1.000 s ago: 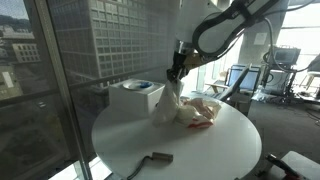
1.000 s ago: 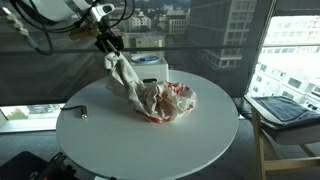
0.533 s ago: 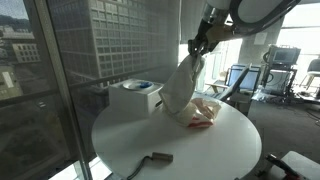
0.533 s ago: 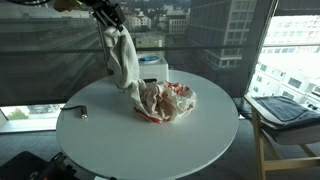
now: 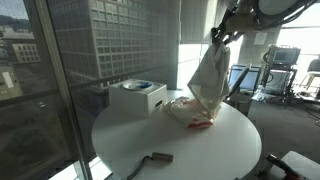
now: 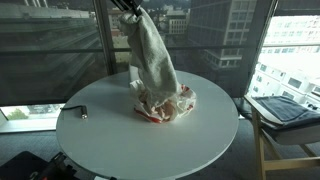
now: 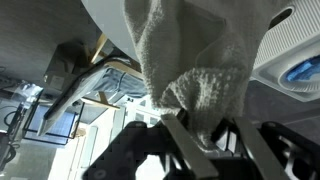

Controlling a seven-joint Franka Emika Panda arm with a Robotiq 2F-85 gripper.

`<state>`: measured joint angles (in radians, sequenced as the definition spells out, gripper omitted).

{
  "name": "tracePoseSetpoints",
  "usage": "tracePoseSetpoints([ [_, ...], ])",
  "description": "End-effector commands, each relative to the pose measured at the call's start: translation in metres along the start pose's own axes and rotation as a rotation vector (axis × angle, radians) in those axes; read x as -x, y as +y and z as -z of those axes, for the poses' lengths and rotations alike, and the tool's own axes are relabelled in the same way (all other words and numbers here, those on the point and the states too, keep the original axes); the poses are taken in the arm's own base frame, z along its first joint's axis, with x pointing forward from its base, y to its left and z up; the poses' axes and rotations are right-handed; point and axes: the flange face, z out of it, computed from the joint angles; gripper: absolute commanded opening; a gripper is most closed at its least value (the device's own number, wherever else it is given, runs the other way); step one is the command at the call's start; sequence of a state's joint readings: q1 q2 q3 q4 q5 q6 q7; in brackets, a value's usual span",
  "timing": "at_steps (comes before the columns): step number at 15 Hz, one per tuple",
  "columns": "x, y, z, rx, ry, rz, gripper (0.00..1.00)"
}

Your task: Pick up all the items on the table and put them into the plastic

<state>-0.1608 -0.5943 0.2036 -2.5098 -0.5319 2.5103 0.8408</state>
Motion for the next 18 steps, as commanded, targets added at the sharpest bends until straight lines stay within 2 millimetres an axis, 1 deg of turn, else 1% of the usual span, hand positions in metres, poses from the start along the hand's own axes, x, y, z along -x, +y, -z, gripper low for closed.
tracePoseSetpoints([
  [1,-0.007,-0.002,-0.027,0.029,0.005,-0.005,0.13],
  [3,-0.007,-0.013,-0.052,0.036,-0.019,0.03,0.13],
  [4,-0.007,-0.022,-0.065,0.031,-0.029,0.054,0.13],
  [5,-0.007,-0.03,-0.073,0.035,-0.03,0.076,0.13],
  [8,-0.008,-0.059,-0.089,0.033,-0.03,0.147,0.13],
  [9,-0.008,-0.065,-0.101,0.04,-0.033,0.17,0.13],
  [11,-0.004,-0.072,-0.135,0.039,-0.048,0.216,0.13],
  [13,0.007,-0.077,-0.174,0.034,-0.077,0.256,0.13],
  [16,0.033,-0.089,-0.228,-0.027,-0.144,0.289,0.13],
  [18,0.051,-0.102,-0.255,-0.066,-0.172,0.333,0.13],
])
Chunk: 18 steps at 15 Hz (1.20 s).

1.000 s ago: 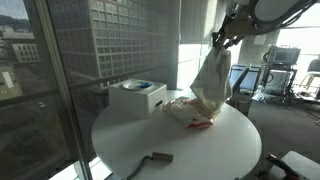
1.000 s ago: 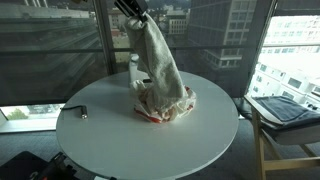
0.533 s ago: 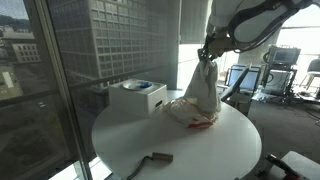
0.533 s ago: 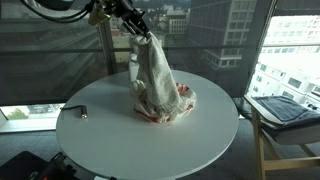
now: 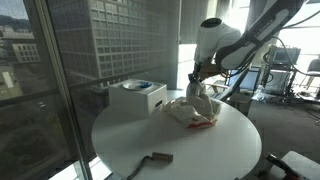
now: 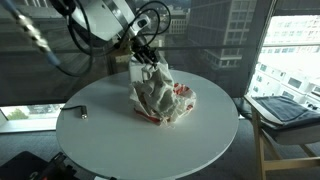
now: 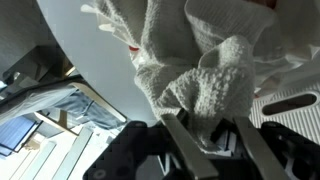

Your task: Pick up all the items on the table and put them into the plastic

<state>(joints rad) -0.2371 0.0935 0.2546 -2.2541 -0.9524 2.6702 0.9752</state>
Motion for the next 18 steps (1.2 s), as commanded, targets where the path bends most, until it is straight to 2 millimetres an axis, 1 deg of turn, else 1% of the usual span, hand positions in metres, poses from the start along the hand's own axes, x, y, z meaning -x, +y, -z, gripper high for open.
tracePoseSetpoints([
  [1,-0.001,-0.033,-0.053,-0.084,-0.011,0.06,0.12],
  [3,0.01,-0.049,-0.085,-0.136,-0.055,0.073,0.12],
  [4,0.019,-0.055,-0.1,-0.159,-0.086,0.068,0.12],
  [6,0.044,-0.066,-0.124,-0.195,-0.153,0.069,0.13],
  [8,0.06,-0.07,-0.147,-0.172,-0.207,0.075,0.13],
  [9,0.065,-0.068,-0.16,-0.146,-0.218,0.09,0.13],
  [10,0.066,-0.068,-0.169,-0.151,-0.228,0.095,0.13],
  [11,0.065,-0.071,-0.171,-0.176,-0.229,0.095,0.29],
  [12,0.061,-0.075,-0.164,-0.194,-0.231,0.102,0.44],
  [13,0.06,-0.08,-0.147,-0.187,-0.239,0.136,0.5],
  [14,0.064,-0.083,-0.134,-0.178,-0.28,0.165,0.56],
  [16,0.059,-0.089,-0.094,-0.119,-0.304,0.18,0.72],
  [18,0.057,-0.101,-0.054,-0.064,-0.315,0.203,0.88],
])
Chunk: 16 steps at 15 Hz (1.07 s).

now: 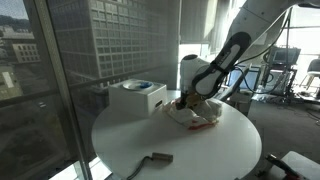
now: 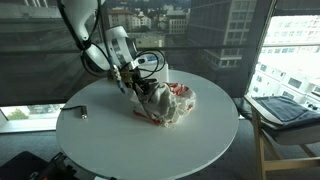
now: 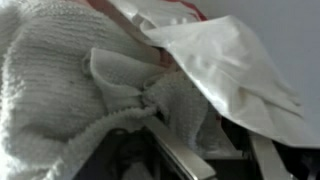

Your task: Pick up all the items on the table and put them into the plastic

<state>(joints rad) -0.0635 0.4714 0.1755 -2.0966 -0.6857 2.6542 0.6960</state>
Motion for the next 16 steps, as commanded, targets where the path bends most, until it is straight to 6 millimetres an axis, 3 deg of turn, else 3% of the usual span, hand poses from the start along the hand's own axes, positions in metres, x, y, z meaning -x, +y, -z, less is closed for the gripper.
tracePoseSetpoints([
  [1,0.023,-0.028,0.074,0.114,-0.015,0.03,0.95],
  [2,0.028,-0.037,0.094,0.164,-0.005,0.046,0.99],
  [4,0.038,-0.061,0.118,0.211,-0.021,0.117,1.0],
  [8,0.056,-0.116,0.136,0.102,-0.018,0.365,1.0],
  [12,0.065,-0.145,0.109,-0.018,-0.013,0.545,1.0],
  [16,0.075,-0.167,0.061,-0.142,-0.028,0.719,1.0],
])
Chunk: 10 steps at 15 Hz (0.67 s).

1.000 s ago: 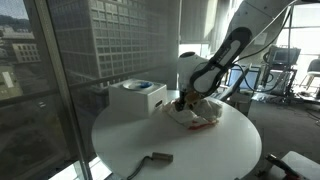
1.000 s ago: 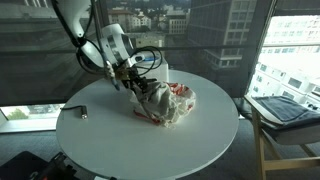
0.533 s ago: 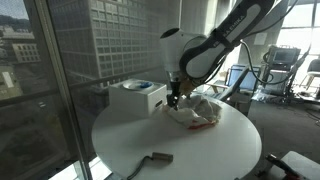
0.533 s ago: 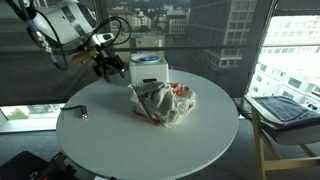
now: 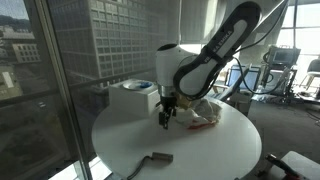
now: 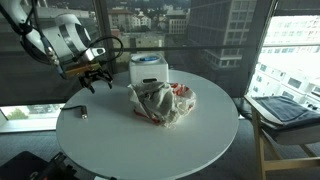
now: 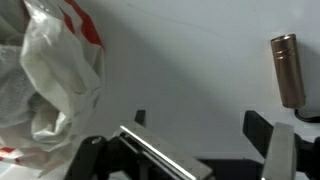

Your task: Pick up all the items on the table and put them into the plastic

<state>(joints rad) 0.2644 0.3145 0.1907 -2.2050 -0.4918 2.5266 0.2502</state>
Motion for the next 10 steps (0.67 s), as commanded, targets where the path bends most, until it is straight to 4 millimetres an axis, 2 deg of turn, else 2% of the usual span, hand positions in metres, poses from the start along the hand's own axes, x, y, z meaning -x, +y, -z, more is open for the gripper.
tracePoseSetpoints([
  [1,-0.008,-0.017,-0.034,-0.11,0.031,0.157,1.0],
  [7,-0.008,-0.061,-0.053,-0.313,-0.013,0.431,1.0],
  [10,-0.009,-0.069,-0.066,-0.372,-0.067,0.552,1.0],
])
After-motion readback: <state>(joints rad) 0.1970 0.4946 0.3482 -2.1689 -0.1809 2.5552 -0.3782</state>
